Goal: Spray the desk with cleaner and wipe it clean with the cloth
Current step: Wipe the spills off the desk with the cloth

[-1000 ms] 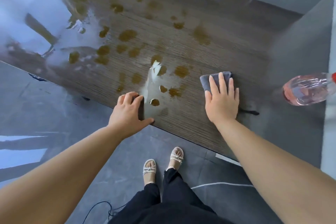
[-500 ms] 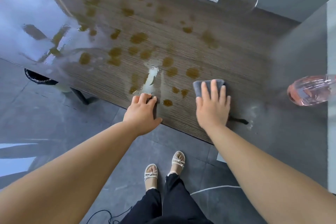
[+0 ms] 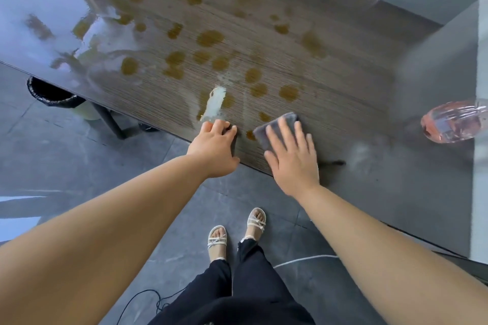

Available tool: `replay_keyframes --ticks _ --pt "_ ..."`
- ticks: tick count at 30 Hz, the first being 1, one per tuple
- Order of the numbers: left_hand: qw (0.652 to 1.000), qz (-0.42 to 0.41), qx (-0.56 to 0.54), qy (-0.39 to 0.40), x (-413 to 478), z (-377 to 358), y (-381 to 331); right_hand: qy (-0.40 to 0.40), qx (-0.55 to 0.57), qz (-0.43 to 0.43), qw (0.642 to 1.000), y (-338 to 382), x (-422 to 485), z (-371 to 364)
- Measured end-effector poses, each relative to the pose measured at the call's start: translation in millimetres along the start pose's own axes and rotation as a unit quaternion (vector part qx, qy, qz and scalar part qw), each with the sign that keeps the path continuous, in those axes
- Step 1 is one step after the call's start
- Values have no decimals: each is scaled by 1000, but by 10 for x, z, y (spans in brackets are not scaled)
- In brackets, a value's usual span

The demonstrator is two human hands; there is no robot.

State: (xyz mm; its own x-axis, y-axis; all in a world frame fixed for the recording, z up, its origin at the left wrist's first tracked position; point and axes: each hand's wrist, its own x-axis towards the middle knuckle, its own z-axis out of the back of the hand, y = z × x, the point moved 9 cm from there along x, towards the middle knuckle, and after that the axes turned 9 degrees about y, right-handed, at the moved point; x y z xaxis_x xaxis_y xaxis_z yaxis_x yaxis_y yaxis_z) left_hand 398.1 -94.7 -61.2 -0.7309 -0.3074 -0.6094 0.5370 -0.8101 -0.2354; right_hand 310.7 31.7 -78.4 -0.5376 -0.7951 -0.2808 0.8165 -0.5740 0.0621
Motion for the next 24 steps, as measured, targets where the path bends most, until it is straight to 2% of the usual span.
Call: replay_keyframes --ticks 2,3,4,7,8,9,10,13,15,16,17,18,21,22,23,24 --pt "1000 -6 5 7 -1 -2 1 38 -45 120 991 -41 -159 -81" --pt "1000 -10 7 11 1 1 5 48 -52 122 990 -184 -180 -73" --pt "1000 -13 6 14 -1 5 6 40 -46 86 994 -355 -149 -46" --pt "1000 -19 6 13 -10 9 8 14 14 -120 993 -624 96 59" --pt "1000 -20 8 9 -12 3 3 -1 31 -165 986 -527 160 94" --pt "1000 -20 8 1 -16 4 1 -6 37 -171 985 -348 213 118" --pt "1000 -18 5 -6 -21 3 7 -6 32 -137 990 -118 250 124" --pt "1000 -24 -14 -15 -28 7 28 0 -17 69 997 329 106 31" --pt "999 -29 -16 -6 -38 -1 30 24 -59 170 983 190 1 -19" --pt "999 -31 -15 -2 -42 -5 27 24 -78 183 980 6 22 -21" --pt "999 -31 -15 -1 -47 -3 28 17 -80 167 983 -178 80 24" --pt "999 -31 -18 -3 -46 -2 24 18 -61 111 992 -365 176 74" --pt "999 -27 -24 -8 -47 -2 19 -16 32 -112 993 -479 313 166" --pt "999 -25 -26 -8 -48 -1 13 -28 39 -129 991 -304 269 160" --pt "999 -23 -26 -9 -50 -1 9 -32 34 -98 994 -69 215 139" --pt "999 -20 -24 -11 -54 7 4 -27 15 -29 999 149 149 97"
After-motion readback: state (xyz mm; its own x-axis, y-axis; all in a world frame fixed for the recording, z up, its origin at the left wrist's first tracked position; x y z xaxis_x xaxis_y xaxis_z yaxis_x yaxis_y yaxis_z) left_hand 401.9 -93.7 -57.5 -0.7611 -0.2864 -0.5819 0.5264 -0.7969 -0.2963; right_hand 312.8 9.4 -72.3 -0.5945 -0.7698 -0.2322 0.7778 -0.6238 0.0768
